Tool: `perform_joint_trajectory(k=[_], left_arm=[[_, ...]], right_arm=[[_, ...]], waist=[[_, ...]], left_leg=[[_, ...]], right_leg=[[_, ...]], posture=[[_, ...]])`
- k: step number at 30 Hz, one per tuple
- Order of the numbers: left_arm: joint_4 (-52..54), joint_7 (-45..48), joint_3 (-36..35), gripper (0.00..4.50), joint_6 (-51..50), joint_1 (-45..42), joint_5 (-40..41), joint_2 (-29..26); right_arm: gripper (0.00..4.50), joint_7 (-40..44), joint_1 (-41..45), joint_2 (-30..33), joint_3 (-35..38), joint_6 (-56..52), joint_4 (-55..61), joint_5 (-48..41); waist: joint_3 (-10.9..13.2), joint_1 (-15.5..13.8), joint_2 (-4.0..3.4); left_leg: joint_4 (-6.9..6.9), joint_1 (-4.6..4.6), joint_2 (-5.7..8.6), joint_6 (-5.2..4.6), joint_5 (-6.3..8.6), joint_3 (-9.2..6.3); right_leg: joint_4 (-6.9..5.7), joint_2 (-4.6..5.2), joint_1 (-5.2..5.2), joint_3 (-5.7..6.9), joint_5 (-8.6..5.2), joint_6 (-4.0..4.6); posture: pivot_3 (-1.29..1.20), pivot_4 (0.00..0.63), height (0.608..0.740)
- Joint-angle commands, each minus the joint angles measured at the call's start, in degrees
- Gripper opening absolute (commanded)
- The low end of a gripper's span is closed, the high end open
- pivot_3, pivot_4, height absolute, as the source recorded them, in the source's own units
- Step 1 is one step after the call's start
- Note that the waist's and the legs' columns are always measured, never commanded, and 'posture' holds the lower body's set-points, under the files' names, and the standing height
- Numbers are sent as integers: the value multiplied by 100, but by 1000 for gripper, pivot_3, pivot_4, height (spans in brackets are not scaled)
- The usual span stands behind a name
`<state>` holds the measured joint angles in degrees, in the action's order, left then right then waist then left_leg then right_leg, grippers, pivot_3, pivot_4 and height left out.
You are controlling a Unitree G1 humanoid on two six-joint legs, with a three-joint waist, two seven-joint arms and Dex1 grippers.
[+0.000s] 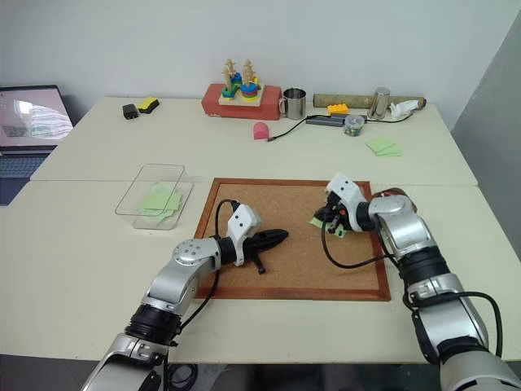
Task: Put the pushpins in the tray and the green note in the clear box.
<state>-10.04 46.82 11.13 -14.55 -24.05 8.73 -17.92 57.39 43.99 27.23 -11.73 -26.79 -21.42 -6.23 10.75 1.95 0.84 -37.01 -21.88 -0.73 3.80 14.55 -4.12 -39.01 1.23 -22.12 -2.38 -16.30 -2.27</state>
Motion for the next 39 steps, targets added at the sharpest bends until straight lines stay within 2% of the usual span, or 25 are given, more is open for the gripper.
perform_joint_trajectory(k=[1,13,20,32,39], left_arm=[[-187,-26,184,0,-154,168,-132,19],[-189,-30,193,0,-151,189,-162,14],[-187,-48,185,0,-153,163,-150,31],[-169,-13,273,0,-107,144,-168,23],[-159,32,303,0,-97,141,-171,20]], right_arm=[[29,123,68,71,273,-160,508,-312],[29,117,49,118,471,-557,844,-637],[29,88,17,360,664,-561,1023,-755],[29,-724,-269,1824,642,1157,-368,649],[29,-759,-434,1932,626,1466,-830,890]], waist=[[0,5,0],[0,8,0],[0,2,0],[0,-10,0],[0,-9,0]], left_leg=[[0,1,0,0,0,-1],[0,2,0,0,0,0],[0,1,0,0,0,-1],[2,0,3,-1,0,5],[1,2,3,-1,0,11]], right_leg=[[-1,0,0,0,0,0],[-2,0,1,-1,0,0],[0,0,2,0,0,0],[5,2,2,-3,0,-1],[4,2,3,-9,0,-1]], posture=[[0,150,740],[0,150,740],[0,150,740],[0,150,740],[0,150,740]])
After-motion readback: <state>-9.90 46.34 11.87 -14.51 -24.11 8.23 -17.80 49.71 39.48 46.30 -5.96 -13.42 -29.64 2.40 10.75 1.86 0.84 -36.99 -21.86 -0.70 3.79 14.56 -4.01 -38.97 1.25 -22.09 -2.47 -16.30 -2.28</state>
